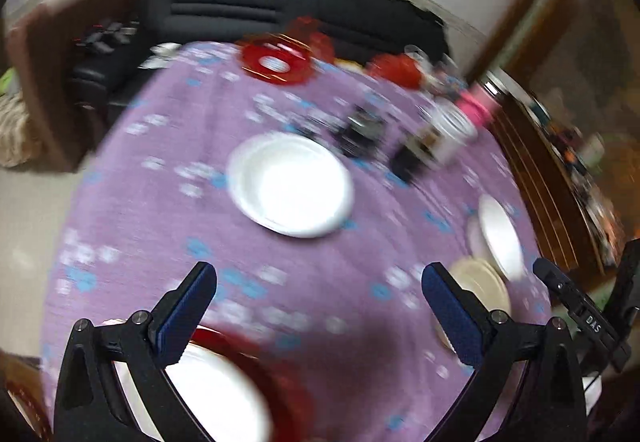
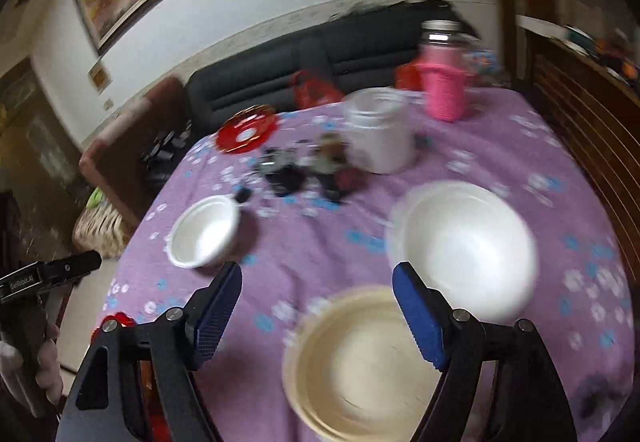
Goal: Organize plates and bowls
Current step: 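Raise both grippers and move toward a second white paper bowl, then grasp the rim of the second white bowl with both grippers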
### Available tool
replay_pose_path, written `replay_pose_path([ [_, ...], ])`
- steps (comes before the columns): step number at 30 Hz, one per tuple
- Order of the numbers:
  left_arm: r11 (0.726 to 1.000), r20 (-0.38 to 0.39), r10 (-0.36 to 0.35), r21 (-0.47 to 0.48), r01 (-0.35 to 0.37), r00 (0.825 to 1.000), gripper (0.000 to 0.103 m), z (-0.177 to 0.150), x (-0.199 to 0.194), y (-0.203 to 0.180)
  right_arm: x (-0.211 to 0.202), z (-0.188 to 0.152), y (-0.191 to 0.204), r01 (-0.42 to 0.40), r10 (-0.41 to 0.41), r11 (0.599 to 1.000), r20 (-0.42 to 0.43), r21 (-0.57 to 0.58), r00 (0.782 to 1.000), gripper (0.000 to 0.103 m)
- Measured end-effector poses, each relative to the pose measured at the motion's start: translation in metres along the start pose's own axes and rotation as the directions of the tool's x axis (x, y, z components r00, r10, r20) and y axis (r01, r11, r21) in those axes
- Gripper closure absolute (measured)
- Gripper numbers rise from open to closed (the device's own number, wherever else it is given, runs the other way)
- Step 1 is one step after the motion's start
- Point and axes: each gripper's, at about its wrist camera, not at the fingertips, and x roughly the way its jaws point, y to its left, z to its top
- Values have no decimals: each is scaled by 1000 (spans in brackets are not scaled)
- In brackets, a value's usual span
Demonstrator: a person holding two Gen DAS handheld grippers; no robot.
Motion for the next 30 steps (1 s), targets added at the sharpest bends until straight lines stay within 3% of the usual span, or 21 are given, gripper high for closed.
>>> replay_pose_path([
  [3, 999, -61, -27, 39, 30, 998, 1, -10, 23, -33, -27, -22, -42, 74, -77, 995, 46, 72, 996, 21],
  [7, 998, -76, -44, 30, 47, 996, 1, -14, 39, -63, -34, -22, -86, 128, -140, 977, 61, 171, 988, 21],
  [11, 998, -65, -66, -4, 66, 996, 1, -9, 55, -92, -14, -20, -132, 84, -113, 938, 67, 337, 991, 21],
  [14, 999, -52, -51, -4, 51, 997, 1, 4, 78, -120, 6, -22, -145, 108, -146, 914, 70, 392, 987, 21],
  [18, 998, -110, -56, -3, 56, 992, 1, 16, 121, -156, 30, -23, -164, 125, -179, 886, 80, 446, 981, 21],
  [23, 998, -197, -53, 14, 57, 979, 2, 24, 174, -182, 38, -19, -183, 50, -110, 885, 104, 463, 988, 21],
  [25, 999, -232, -41, 13, 45, 972, 10, 26, 193, -187, 43, -18, -186, 34, -90, 890, 101, 454, 991, 27],
  [27, 999, -256, -31, 8, 34, 966, 15, 29, 207, -190, 52, -18, -186, 8, -51, 890, 81, 456, 995, 46],
  [30, 999, -273, -35, -5, 35, 961, 17, 34, 223, -194, 68, -20, -186, -37, 21, 884, 40, 466, 999, 56],
])
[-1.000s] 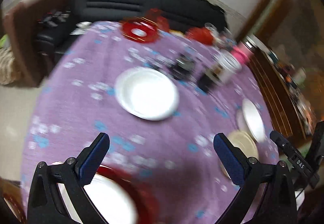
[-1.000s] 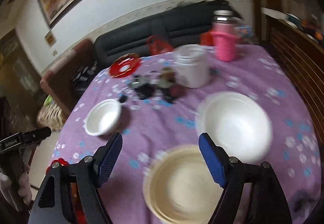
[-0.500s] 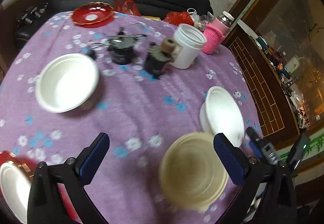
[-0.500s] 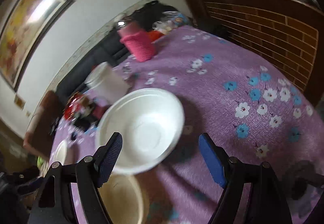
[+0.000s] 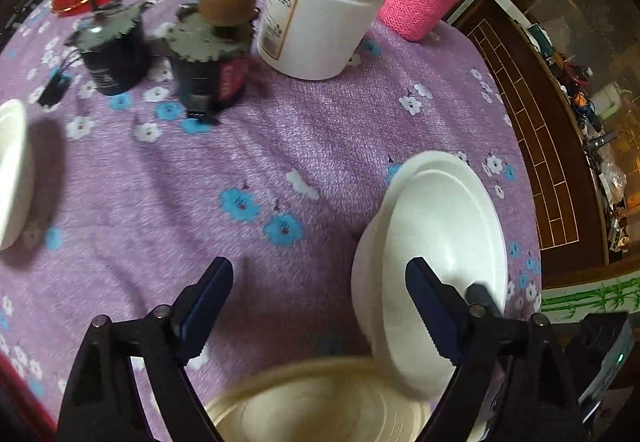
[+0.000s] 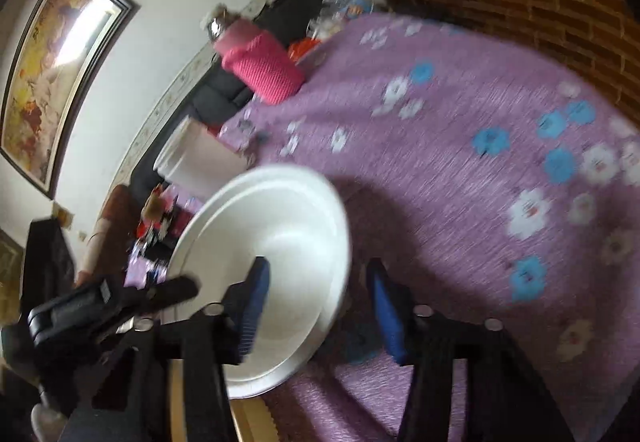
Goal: Organize plates and bowls
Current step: 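Grasp the rim of the second white bowl with both grippers, then carry the second white bowl and lower it into the first bowl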
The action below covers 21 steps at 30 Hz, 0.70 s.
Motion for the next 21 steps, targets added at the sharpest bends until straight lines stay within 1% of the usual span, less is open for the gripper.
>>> replay_pose_path([
  [1, 1000, -2, -6, -3, 6, 1000, 21, 2, 2, -1, 4, -1, 0, -5, 5, 1000, -13, 3, 1000, 59],
  [2, 1000, -8, -14, -1, 14, 1000, 25, 3, 4, -3, 7, -2, 0, -17, 17, 1000, -26, 5, 1000, 65],
  [3, 1000, -21, -23, 8, 23, 1000, 34, 4, 6, -6, 9, -2, 0, -26, 26, 1000, -33, 4, 999, 69],
  [4, 999, -32, -32, 18, 32, 999, 45, 4, 8, -9, 10, -3, 0, -29, 29, 1000, -37, 4, 999, 71],
  [5, 999, -43, -40, 30, 41, 998, 52, 2, 9, -13, 10, -3, 1, -34, 34, 999, -37, 4, 999, 75],
  [6, 998, -58, -48, 47, 51, 997, 64, 0, 9, -17, 9, -3, 2, -48, 48, 999, -37, 2, 998, 80],
  [7, 997, -62, -54, 55, 58, 997, 68, -1, 9, -20, 9, -4, 2, -57, 57, 998, -37, -1, 998, 83],
  [9, 996, -20, -30, 82, 31, 999, 68, -7, -3, -27, 5, -5, 10, -71, 70, 997, -21, -23, 997, 86],
  [12, 994, 45, -17, 109, 12, 999, 68, -16, -28, -31, -12, -8, 27, -69, 73, 993, 37, -98, 997, 86],
  [15, 994, 101, -21, 109, 10, 995, 68, -25, -56, -30, -31, -13, 45, -96, 111, 983, 90, -156, 990, 86],
  [16, 994, 129, -8, 114, -6, 992, 68, -32, -71, -27, -37, -16, 51, -114, 132, 979, 99, -171, 986, 86],
  [18, 991, 184, 30, 126, -54, 983, 67, -52, -102, -20, -50, -25, 66, -175, 197, 964, 97, -200, 976, 86],
  [19, 989, 207, 43, 128, -70, 977, 63, -63, -116, -15, -54, -29, 71, -197, 219, 958, 88, -210, 972, 86],
  [20, 988, 231, 57, 128, -89, 971, 60, -78, -131, -8, -59, -36, 79, -231, 252, 947, 70, -225, 965, 86],
  [21, 987, 248, 70, 126, -104, 966, 55, -91, -143, 0, -63, -43, 87, -268, 286, 934, 41, -237, 957, 86],
])
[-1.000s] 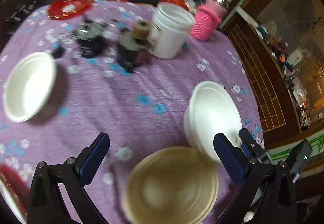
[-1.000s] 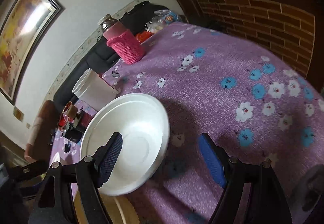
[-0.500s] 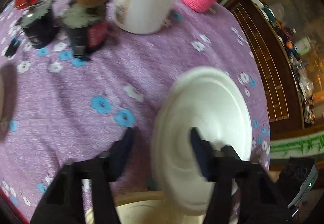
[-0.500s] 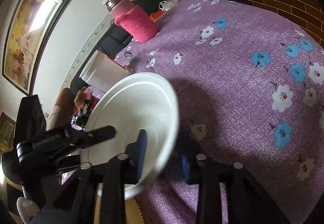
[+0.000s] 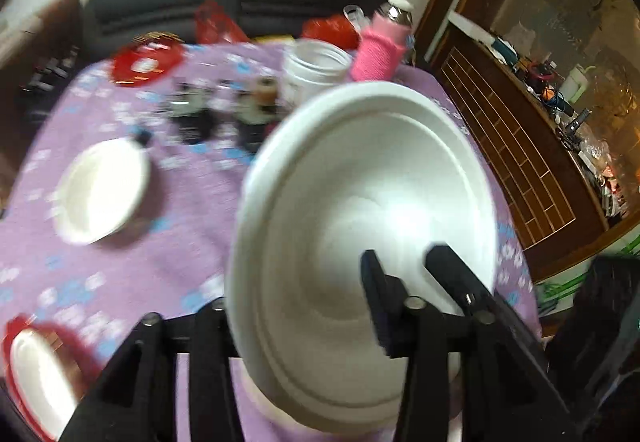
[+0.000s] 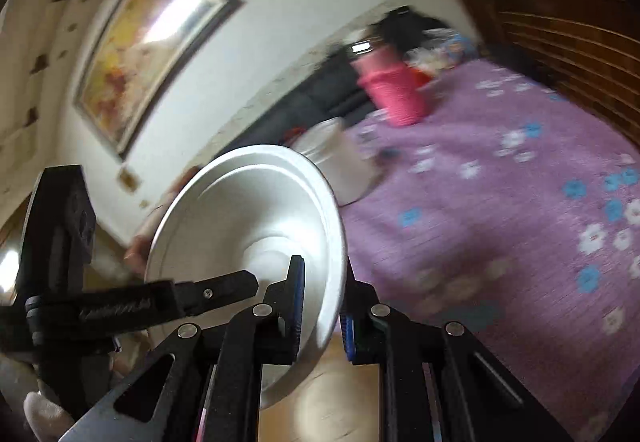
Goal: Organize plates and bowls
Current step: 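Carry the second white bowl and lower it into the first bowl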
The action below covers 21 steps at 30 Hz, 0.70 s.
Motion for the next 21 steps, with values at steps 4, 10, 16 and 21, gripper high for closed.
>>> replay_pose_path([
  [4, 993, 32, 117, -17, -116, 993, 49, -51, -56, 50, 11, -27, 59, -133, 124, 988, -107, -77, 986, 85],
  [10, 955, 2, 204, -219, -199, 979, 49, -104, -105, 171, 48, -94, 172, -273, 205, 941, -304, -200, 930, 85],
  [16, 901, -44, 263, -346, -261, 964, 49, -141, -109, 257, 98, -160, 239, -293, 146, 916, -453, -273, 879, 85],
  [21, 879, -102, 280, -373, -298, 954, 49, -159, -87, 289, 133, -197, 255, -221, 31, 922, -507, -319, 861, 86],
])
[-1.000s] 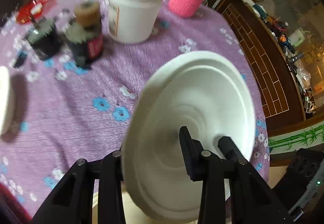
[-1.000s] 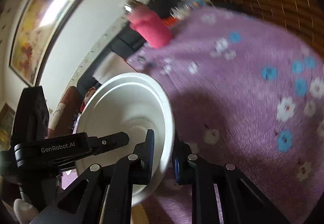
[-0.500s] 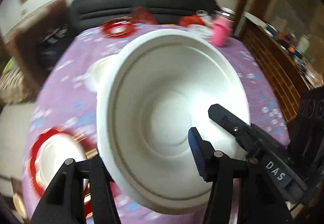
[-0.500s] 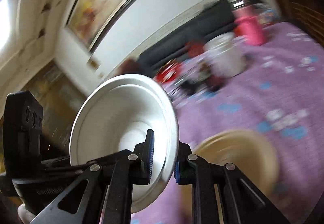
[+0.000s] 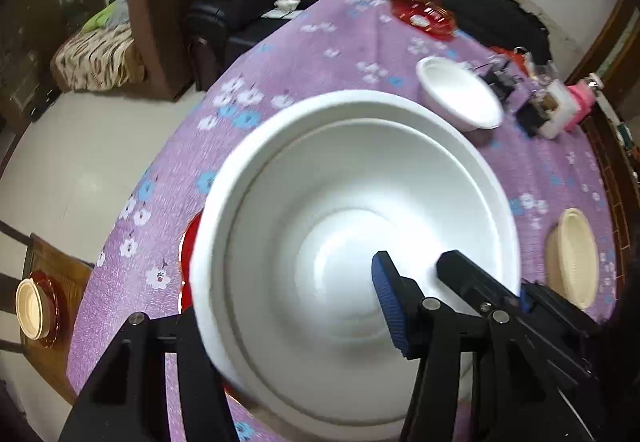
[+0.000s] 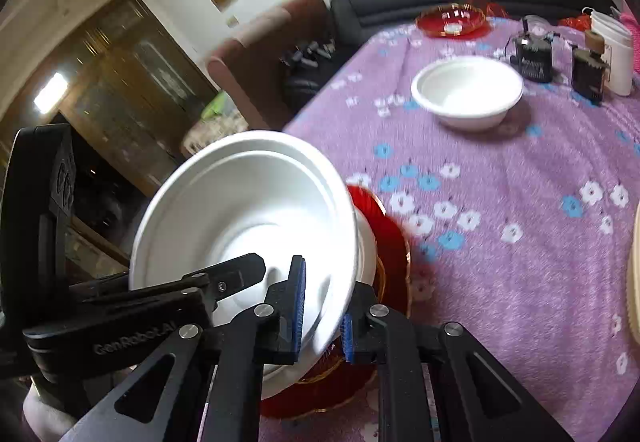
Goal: Organize plates and bowls
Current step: 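Carry the second white bowl and lower it into the first bowl, then open both grippers and pull back from the bowl stack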
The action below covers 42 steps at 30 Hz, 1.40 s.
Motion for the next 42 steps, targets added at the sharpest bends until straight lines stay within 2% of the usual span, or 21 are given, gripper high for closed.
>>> replay_pose_path([
  [4, 996, 17, 77, 47, -78, 997, 49, -2, 10, -2, 12, 1, 2, 69, -69, 997, -22, -20, 997, 88],
  [9, 994, 43, 80, 70, -83, 996, 47, -1, 5, -2, 15, 4, 3, 184, -184, 982, -11, -45, 983, 90],
  [11, 997, 51, 59, 52, -62, 997, 47, 1, 0, 7, 13, 5, 1, 219, -219, 975, -3, -42, 976, 91],
  [16, 999, 75, 35, -14, -34, 997, 47, -8, -19, 30, 16, 5, -2, 241, -242, 970, -22, -42, 970, 90],
  [20, 996, 156, -13, -82, 26, 988, 46, -36, -54, 46, 15, 3, 11, 278, -277, 954, 22, -117, 961, 86],
  [22, 993, 217, -31, -106, 55, 976, 44, -54, -74, 48, 5, 1, 15, 277, -271, 952, 64, -127, 961, 68],
  [23, 991, 249, -42, -112, 72, 968, 44, -63, -84, 47, 0, -2, 15, 271, -263, 955, 84, -120, 961, 53],
  [25, 992, 324, -50, -96, 86, 945, 35, -80, -104, 38, -23, -12, 12, 271, -252, 958, 183, -89, 950, 50],
  [27, 996, 393, -45, -47, 69, 918, 28, -93, -120, 18, -49, -26, 9, 311, -280, 949, 307, -58, 910, 40],
  [28, 998, 423, -42, -18, 55, 905, 27, -97, -125, 8, -61, -34, 7, 339, -301, 940, 364, -44, 881, 37],
  [29, 999, 451, -35, 9, 35, 892, 27, -99, -131, -2, -69, -38, 5, 356, -315, 934, 398, -33, 862, 32],
  [30, 999, 491, -26, 43, 5, 871, 27, -103, -138, -17, -79, -42, 2, 375, -332, 927, 439, -13, 835, 29],
  [31, 998, 509, -28, 62, -4, 860, 25, -105, -142, -25, -87, -45, -2, 387, -346, 922, 466, 8, 814, 28],
  [34, 996, 533, -30, 89, -21, 846, 21, -113, -149, -48, -104, -51, -19, 390, -359, 919, 511, 50, 781, 27],
  [36, 994, 542, -6, 94, -54, 841, 21, -117, -150, -60, -109, -59, -31, 399, -377, 914, 530, 79, 760, 27],
  [38, 994, 548, 10, 84, -66, 836, 21, -119, -150, -70, -105, -65, -38, 410, -401, 906, 518, 103, 756, 27],
  [41, 995, 555, 23, 72, -76, 831, 21, -118, -153, -78, -101, -65, -43, 393, -389, 914, 490, 100, 780, 27],
  [42, 994, 564, 32, 71, -87, 825, 21, -117, -155, -81, -102, -66, -41, 397, -388, 913, 499, 92, 775, 27],
])
